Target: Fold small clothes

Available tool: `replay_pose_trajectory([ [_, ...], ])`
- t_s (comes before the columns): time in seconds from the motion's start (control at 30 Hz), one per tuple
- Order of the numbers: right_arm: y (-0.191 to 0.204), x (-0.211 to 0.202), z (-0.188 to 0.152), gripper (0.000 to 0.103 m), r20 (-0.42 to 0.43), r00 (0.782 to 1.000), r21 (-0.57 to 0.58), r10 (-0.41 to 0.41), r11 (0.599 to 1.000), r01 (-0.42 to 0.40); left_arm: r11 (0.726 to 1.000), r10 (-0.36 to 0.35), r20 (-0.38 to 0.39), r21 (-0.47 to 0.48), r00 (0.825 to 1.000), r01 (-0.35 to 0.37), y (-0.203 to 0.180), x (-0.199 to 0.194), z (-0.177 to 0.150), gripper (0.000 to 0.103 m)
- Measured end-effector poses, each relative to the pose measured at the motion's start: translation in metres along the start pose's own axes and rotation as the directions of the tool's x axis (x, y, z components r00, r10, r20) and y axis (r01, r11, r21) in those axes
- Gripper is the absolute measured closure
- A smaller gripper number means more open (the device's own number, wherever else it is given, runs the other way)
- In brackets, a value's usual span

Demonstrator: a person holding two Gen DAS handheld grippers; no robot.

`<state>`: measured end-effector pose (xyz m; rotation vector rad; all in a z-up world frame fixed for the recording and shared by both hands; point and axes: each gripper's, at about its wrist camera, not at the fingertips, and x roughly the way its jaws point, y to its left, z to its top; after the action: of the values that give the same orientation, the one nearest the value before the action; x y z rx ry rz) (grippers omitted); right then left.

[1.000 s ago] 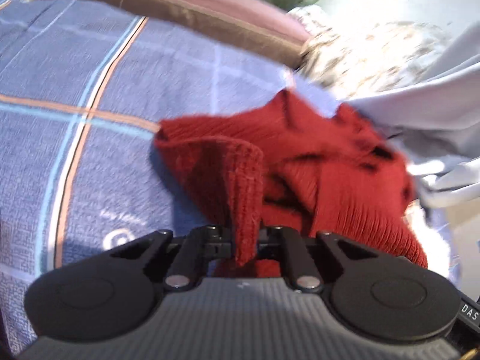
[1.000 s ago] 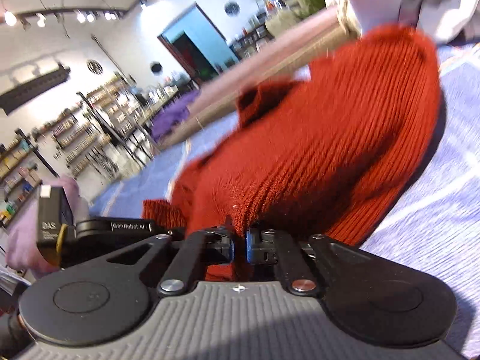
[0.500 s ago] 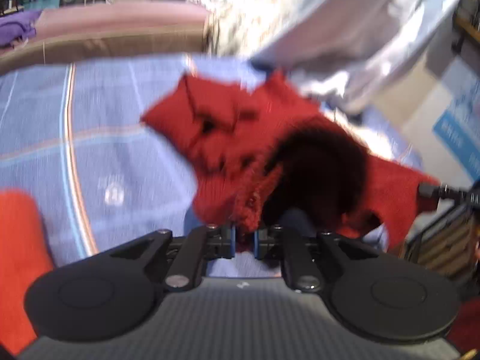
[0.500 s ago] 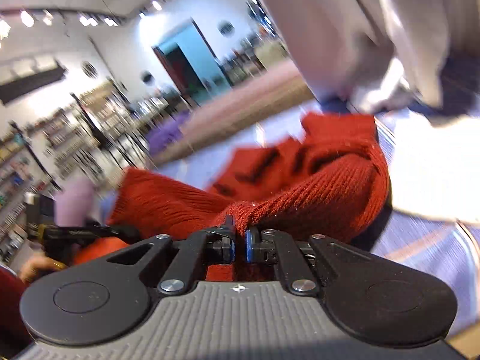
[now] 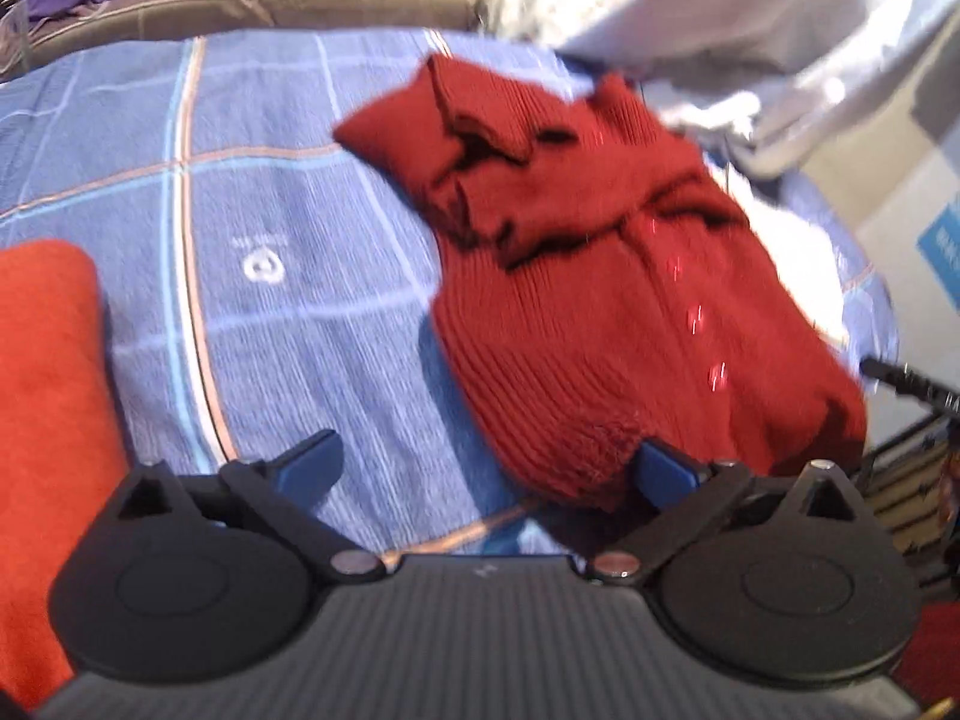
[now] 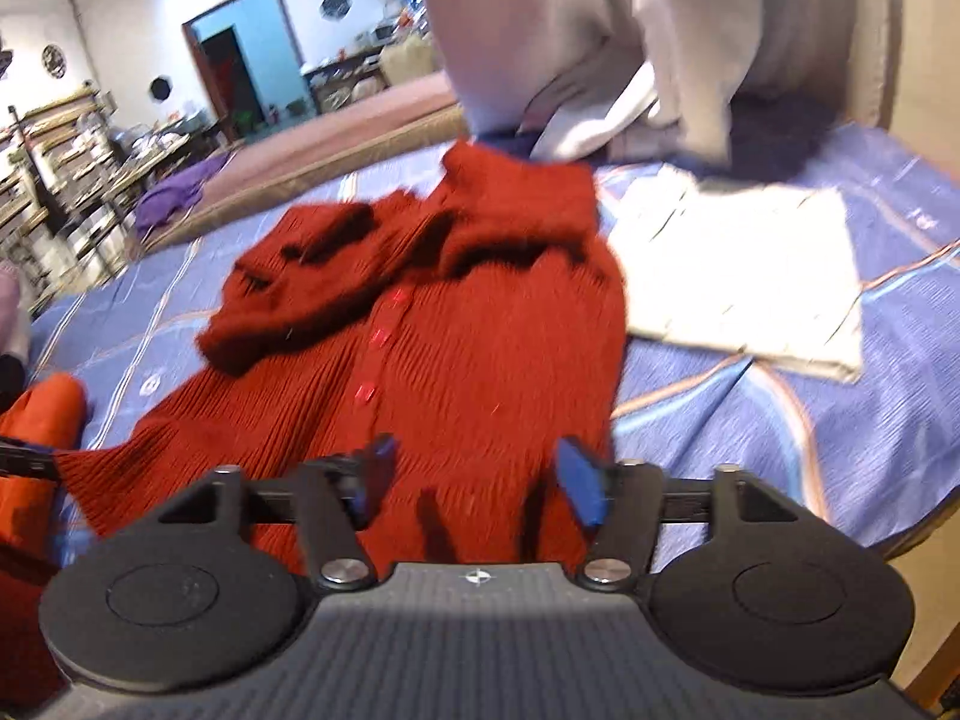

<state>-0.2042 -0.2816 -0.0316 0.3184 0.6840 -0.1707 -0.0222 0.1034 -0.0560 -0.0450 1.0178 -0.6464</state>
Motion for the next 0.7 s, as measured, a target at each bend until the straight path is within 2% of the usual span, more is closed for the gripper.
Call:
replay_pose_trajectory([
  [0.13, -0.008, 0.011, 0.015, 0.000, 0.027, 0.999, 0.054, 0.035, 0.998, -0.037, 0.998, -0.025, 0.062, -0.055, 0.998, 0.028, 0.007, 0.006, 0.032, 0.000],
  [0.2, -0.003, 0.019, 0.020, 0.000, 0.024, 0.998, 0.056, 0.061, 0.997, -0.062, 0.999, 0.005, 0.043, -0.037, 0.999, -0.003, 0.002, 0.022, 0.055, 0.000],
  [0.27, 0.005, 0.028, 0.024, 0.000, 0.015, 0.995, 0.051, 0.096, 0.994, -0.097, 0.998, 0.056, 0.029, 0.036, 0.998, -0.057, -0.009, 0.042, 0.076, 0.000],
  [0.33, 0.011, 0.032, 0.027, 0.000, 0.019, 0.989, 0.058, 0.146, 0.987, -0.147, 0.980, 0.126, 0.082, 0.145, 0.989, -0.137, -0.020, 0.070, 0.090, 0.000],
  [0.37, 0.014, 0.035, 0.028, 0.000, 0.017, 0.988, 0.058, 0.156, 0.986, -0.156, 0.974, 0.143, 0.078, 0.167, 0.987, -0.154, -0.021, 0.085, 0.099, 0.001],
  [0.43, 0.019, 0.038, 0.028, 0.000, 0.013, 0.988, 0.043, 0.151, 0.987, -0.152, 0.980, 0.160, 0.055, 0.109, 0.986, -0.165, -0.014, 0.110, 0.119, 0.006],
  [0.5, 0.022, 0.041, 0.026, 0.000, 0.002, 0.990, 0.030, 0.139, 0.990, -0.139, 0.993, 0.115, 0.082, 0.028, 0.990, -0.118, -0.005, 0.127, 0.135, 0.005],
  [0.57, 0.020, 0.042, 0.022, 0.000, -0.010, 0.991, 0.041, 0.137, 0.990, -0.136, 0.988, 0.151, 0.090, -0.056, 0.984, -0.147, 0.004, 0.148, 0.141, 0.005],
  [0.7, 0.009, 0.044, 0.015, 0.000, -0.017, 0.992, 0.093, 0.129, 0.988, -0.126, 0.979, 0.195, 0.034, -0.070, 0.980, -0.192, 0.005, 0.191, 0.144, 0.013],
])
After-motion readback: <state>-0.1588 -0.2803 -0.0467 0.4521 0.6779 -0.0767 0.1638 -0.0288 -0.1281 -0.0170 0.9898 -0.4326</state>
